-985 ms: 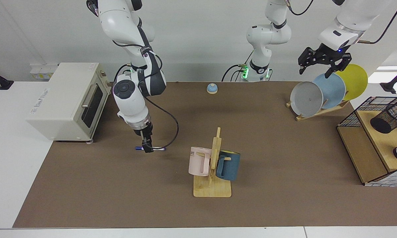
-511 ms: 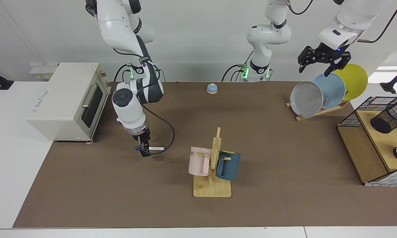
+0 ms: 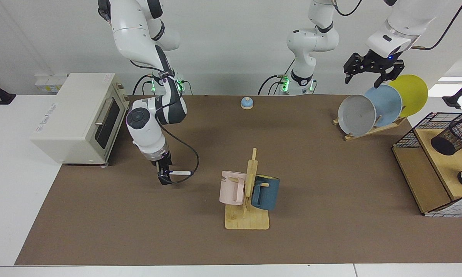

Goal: Put markers into pen holder
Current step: 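Lower the open right gripper over the marker's middle, then close the right gripper on the white marker, then lift the marker with the right gripper while the left gripper approaches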

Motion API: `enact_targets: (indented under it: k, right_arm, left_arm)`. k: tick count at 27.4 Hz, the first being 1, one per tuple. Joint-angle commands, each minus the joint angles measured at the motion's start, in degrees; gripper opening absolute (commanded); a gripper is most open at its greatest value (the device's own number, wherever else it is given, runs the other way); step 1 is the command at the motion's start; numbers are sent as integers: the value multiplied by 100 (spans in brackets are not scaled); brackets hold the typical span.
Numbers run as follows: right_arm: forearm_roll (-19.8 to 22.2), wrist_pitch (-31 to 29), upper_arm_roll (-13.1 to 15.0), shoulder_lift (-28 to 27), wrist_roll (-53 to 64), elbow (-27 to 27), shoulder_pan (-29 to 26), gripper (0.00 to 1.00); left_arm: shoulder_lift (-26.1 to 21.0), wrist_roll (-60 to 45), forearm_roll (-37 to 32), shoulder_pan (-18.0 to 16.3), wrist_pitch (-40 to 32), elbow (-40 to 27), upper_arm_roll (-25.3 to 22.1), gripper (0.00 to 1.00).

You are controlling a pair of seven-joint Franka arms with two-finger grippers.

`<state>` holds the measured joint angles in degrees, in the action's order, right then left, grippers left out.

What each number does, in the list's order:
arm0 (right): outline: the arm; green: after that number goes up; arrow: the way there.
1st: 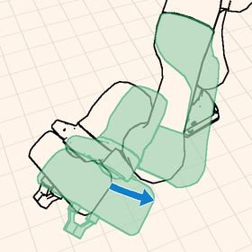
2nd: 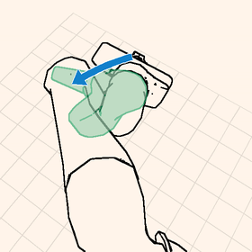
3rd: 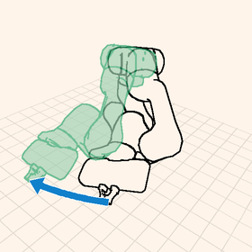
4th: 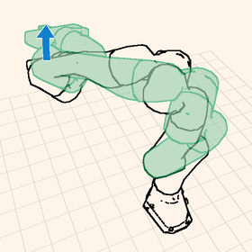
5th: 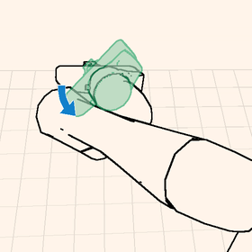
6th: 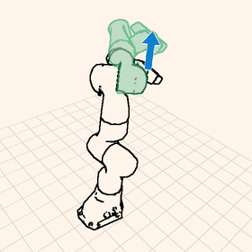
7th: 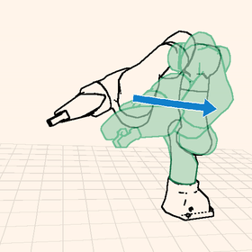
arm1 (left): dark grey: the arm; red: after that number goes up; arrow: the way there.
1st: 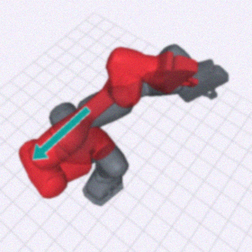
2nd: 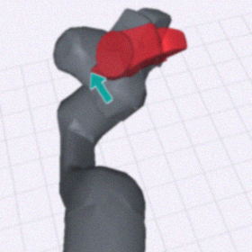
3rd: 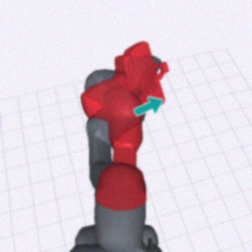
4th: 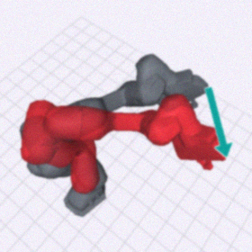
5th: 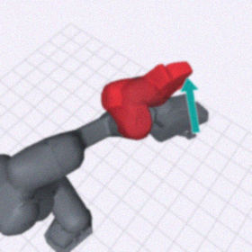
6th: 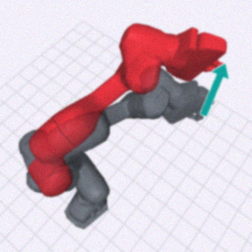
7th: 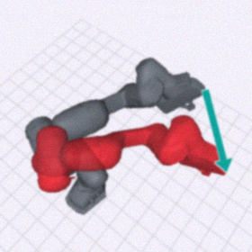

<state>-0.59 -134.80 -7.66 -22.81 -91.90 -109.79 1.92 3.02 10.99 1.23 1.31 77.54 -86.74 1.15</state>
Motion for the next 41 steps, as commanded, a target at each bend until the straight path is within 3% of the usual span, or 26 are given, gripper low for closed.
enact_targets:
  k: [1, 5, 11, 16, 20, 28, 41]
  right_arm:
    - [41, -239, -51, 14, -65, -174, -7, 88]
    - [41, -266, -51, 14, -65, -192, -7, 79]
    - [41, -266, -51, 14, -48, -192, -7, 45]
    - [41, -248, -42, 14, 23, -174, -7, 26]
    - [41, -204, -42, 5, 14, -130, -7, 2]
    - [50, 261, -42, 198, 31, 71, -33, 0]
    - [41, 2264, -86, 1086, 40, 959, 28, 0]
  left_arm:
    - [172, 0, -35, 97, -2, -194, -45, 100]
    - [190, -9, -35, 97, -2, -220, -45, 100]
    - [216, -35, -35, 97, -2, -255, -45, 100]
    - [216, -62, -35, 97, -10, -255, -54, 100]
    - [216, -26, -35, 80, -11, -247, -63, 100]
    - [208, -79, -52, 45, -19, -194, -63, 100]
    - [216, -96, -79, 36, -169, -185, -80, 100]
